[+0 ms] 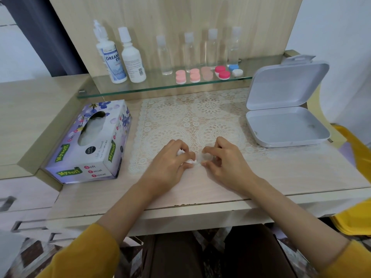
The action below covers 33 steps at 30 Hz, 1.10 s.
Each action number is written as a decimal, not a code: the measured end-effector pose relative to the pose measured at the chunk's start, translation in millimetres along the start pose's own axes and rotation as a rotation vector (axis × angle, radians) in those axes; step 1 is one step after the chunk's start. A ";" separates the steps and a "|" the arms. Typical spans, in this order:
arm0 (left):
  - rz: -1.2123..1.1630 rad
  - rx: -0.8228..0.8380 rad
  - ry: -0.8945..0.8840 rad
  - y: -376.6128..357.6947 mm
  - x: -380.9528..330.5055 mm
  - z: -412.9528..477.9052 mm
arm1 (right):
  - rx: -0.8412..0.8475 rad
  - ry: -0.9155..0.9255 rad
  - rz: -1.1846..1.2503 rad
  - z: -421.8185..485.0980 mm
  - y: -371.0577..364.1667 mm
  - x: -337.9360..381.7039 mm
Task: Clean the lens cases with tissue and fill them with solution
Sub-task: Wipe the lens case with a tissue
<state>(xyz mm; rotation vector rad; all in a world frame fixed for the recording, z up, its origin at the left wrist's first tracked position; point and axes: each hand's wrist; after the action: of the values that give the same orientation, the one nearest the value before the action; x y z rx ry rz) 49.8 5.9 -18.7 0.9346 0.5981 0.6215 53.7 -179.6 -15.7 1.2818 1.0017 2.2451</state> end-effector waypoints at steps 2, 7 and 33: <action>-0.006 0.007 -0.005 -0.4 0.5 -0.4 | 0.003 0.002 -0.003 -0.1 0.3 0.2; -0.007 -0.037 -0.017 0.4 -1.0 -2.2 | 0.005 0.000 -0.013 0.2 0.8 -0.3; -0.029 -0.062 -0.023 -0.6 -1.8 -2.6 | 0.016 0.015 -0.019 -0.8 -0.1 1.3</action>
<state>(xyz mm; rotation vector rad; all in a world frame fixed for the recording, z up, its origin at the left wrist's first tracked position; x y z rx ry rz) 47.0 5.8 -20.0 0.8722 0.5685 0.5994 52.3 -179.0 -15.2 1.2587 1.0345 2.2404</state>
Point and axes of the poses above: each hand's wrist, its own z-axis towards the middle knuckle, its own y-axis out of the back of the hand, x = y × z, and after that the axes turned 6 degrees about x, right-handed
